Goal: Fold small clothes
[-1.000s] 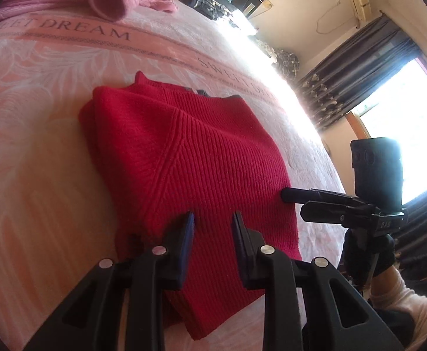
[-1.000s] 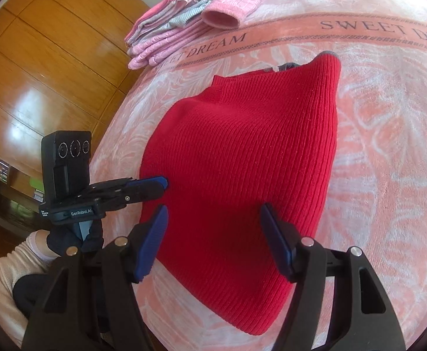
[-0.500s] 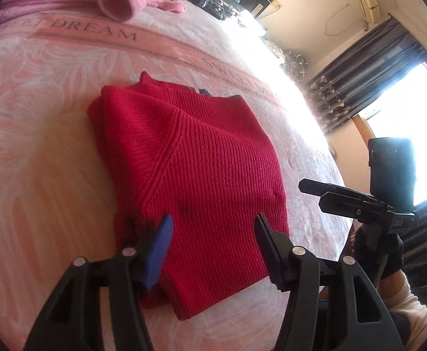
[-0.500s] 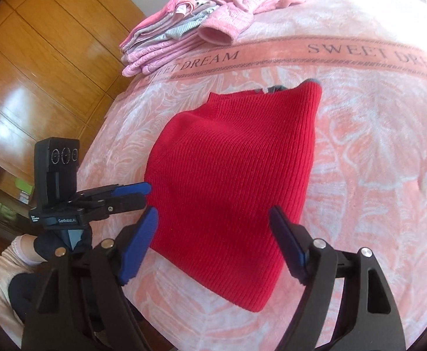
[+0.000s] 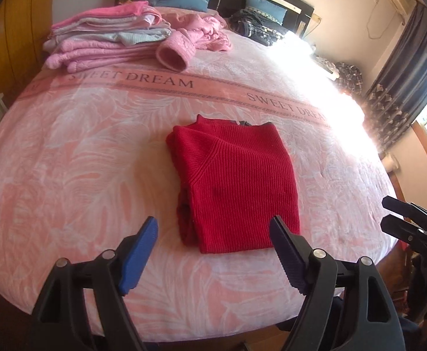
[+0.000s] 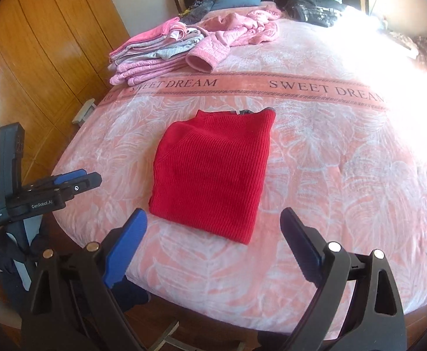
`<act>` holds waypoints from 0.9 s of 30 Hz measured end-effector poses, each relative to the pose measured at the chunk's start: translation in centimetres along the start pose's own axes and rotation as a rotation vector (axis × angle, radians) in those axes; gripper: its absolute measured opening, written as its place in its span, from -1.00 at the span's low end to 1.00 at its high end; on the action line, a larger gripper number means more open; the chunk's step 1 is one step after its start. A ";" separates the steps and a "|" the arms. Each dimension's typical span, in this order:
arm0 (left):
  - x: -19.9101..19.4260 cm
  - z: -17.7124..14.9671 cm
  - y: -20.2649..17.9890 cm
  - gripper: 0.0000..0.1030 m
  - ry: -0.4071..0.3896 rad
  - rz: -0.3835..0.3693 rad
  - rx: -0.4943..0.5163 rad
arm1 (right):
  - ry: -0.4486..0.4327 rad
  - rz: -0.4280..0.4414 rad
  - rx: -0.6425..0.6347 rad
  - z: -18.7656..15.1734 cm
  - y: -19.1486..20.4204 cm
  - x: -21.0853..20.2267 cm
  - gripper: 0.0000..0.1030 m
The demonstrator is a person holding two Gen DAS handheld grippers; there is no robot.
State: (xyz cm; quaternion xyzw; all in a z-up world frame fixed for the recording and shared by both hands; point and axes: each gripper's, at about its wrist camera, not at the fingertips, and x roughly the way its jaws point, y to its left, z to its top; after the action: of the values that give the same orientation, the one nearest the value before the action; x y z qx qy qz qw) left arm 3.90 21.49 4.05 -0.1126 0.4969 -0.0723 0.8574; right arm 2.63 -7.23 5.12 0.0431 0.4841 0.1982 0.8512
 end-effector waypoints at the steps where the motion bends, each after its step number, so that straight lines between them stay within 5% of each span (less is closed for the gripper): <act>1: -0.6 -0.5 0.0 0.56 -0.005 0.006 -0.015 | -0.008 0.000 0.011 -0.6 0.3 -0.7 0.78; 6: -2.8 -3.1 -0.5 0.68 -0.039 0.075 -0.029 | -0.084 -0.100 0.044 -2.7 1.6 -3.5 0.84; 9: -3.3 -4.6 -0.8 0.70 -0.049 0.092 -0.033 | -0.109 -0.088 0.069 -3.6 1.8 -4.1 0.85; 13: -3.6 -5.8 -1.5 0.78 -0.074 0.175 0.034 | -0.095 -0.140 0.110 -4.9 2.0 -3.7 0.85; 27: -3.9 -7.9 -2.3 0.80 -0.098 0.281 0.103 | -0.019 -0.185 0.137 -7.2 3.1 -0.8 0.85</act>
State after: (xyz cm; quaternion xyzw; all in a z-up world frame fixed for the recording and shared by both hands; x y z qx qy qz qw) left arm -4.89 19.25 4.14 -0.0014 0.4608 0.0286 0.8870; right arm -4.71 -5.59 2.81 0.0580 0.4903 0.0849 0.8655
